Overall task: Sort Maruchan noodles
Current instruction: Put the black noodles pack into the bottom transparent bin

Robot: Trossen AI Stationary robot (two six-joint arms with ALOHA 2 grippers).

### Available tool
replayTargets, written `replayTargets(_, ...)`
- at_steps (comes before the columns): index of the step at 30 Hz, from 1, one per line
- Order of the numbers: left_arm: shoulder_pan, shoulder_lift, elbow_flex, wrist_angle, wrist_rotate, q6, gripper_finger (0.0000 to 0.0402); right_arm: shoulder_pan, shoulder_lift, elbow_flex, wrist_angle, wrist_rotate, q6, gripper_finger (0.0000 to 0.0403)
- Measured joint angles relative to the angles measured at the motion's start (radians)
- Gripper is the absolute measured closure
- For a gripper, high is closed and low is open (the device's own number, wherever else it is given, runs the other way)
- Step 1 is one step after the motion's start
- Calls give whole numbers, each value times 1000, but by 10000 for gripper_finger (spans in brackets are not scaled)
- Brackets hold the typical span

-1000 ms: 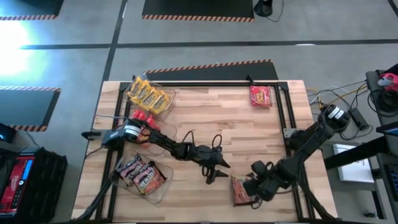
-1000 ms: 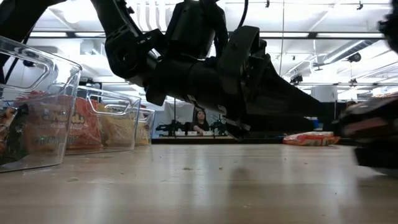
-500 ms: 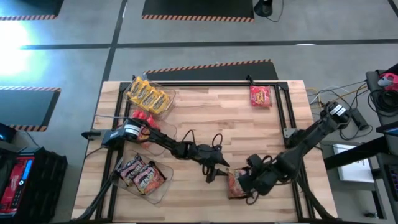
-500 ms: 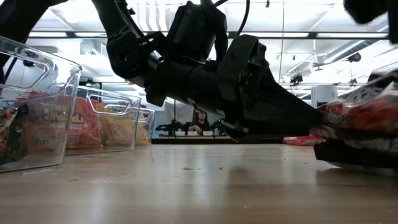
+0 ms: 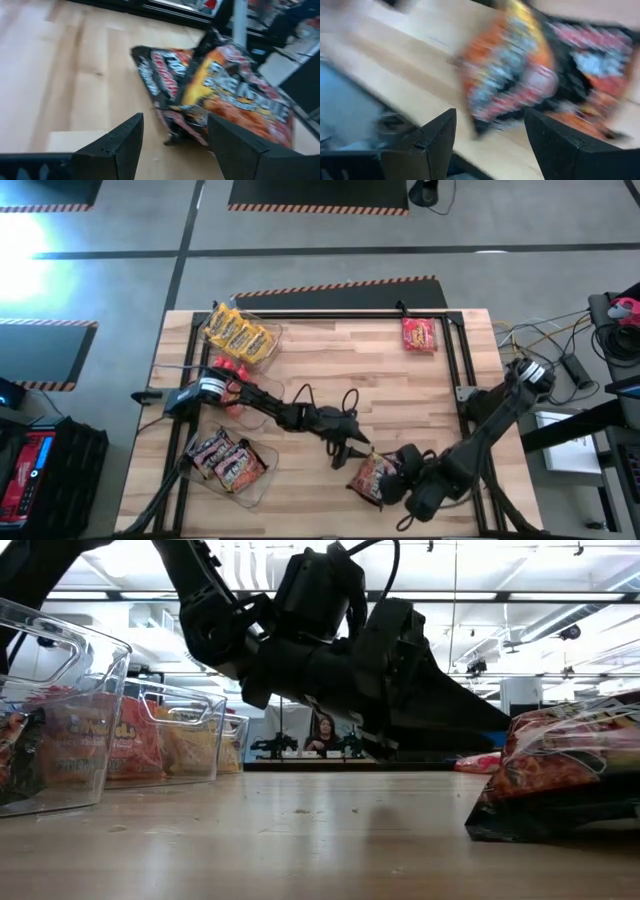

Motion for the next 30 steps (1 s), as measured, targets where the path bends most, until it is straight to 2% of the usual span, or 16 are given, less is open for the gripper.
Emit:
replayTargets(4,-2,-1,0,-12,54,-6,199,35,68,7,-17,-64,101,179)
replayTargets(11,-2,-61,0,-16,66,16,199,93,134,11,12,-53,209,179)
replayTargets(20,-75,-70,-1,-37,70,79,199,101,181,7,7,100,139,179)
replayTargets(30,-111,-68,-2,-123,64,118,199,99,191,-29,-41,187,122,179)
